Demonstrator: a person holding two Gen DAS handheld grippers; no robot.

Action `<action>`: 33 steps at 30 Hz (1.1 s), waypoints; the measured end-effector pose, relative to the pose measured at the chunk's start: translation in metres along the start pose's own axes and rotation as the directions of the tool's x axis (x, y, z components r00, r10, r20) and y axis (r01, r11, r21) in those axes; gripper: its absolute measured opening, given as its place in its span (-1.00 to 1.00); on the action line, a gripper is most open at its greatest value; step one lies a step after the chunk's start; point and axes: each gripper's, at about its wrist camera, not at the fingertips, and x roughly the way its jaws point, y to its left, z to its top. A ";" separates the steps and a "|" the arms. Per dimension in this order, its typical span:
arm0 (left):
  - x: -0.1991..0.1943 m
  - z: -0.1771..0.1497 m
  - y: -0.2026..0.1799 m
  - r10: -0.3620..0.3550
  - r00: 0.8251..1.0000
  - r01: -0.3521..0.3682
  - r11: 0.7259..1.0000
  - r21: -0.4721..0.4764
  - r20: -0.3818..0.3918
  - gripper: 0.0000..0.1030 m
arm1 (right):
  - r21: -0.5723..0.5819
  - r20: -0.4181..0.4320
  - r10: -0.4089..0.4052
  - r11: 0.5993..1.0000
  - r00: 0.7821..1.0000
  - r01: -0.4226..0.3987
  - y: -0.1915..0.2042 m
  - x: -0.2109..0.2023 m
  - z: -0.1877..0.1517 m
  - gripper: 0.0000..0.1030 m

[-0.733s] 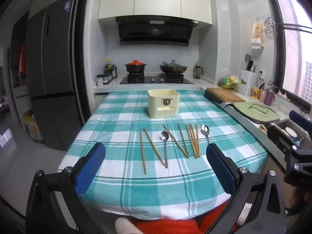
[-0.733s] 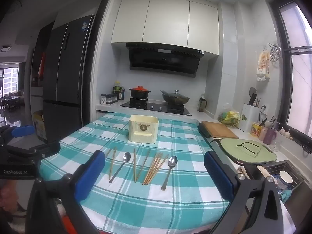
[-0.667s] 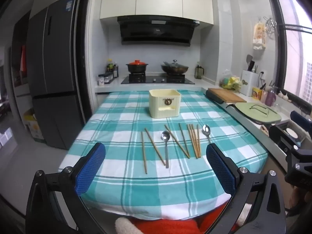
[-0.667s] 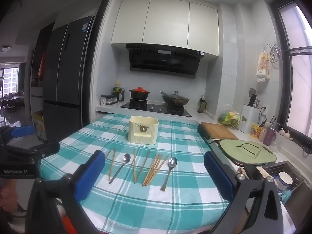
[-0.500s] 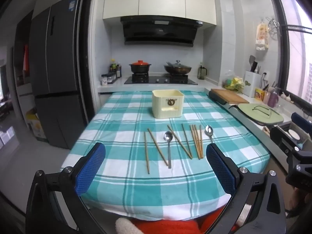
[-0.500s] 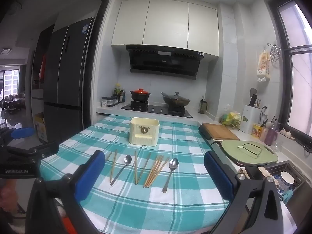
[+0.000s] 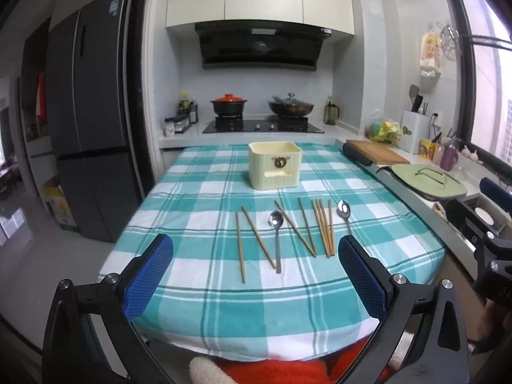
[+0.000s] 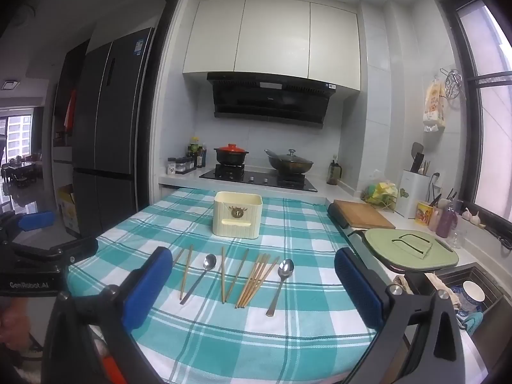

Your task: Organize utensils

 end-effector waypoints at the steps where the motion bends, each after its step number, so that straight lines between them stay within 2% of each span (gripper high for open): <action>1: 0.000 0.000 0.000 0.002 1.000 -0.002 1.000 0.001 0.000 0.99 | 0.002 -0.001 -0.002 1.000 1.000 0.002 0.001 0.002 0.001 1.00; 8: 0.003 0.000 0.000 0.004 1.000 -0.004 1.000 0.002 -0.006 0.99 | 0.006 -0.001 -0.008 1.000 1.000 0.008 0.020 0.020 0.009 1.00; 33: 0.008 0.001 0.000 0.018 1.000 -0.018 1.000 0.013 -0.021 0.99 | 0.011 -0.004 0.008 1.000 1.000 -0.008 0.016 0.025 0.007 1.00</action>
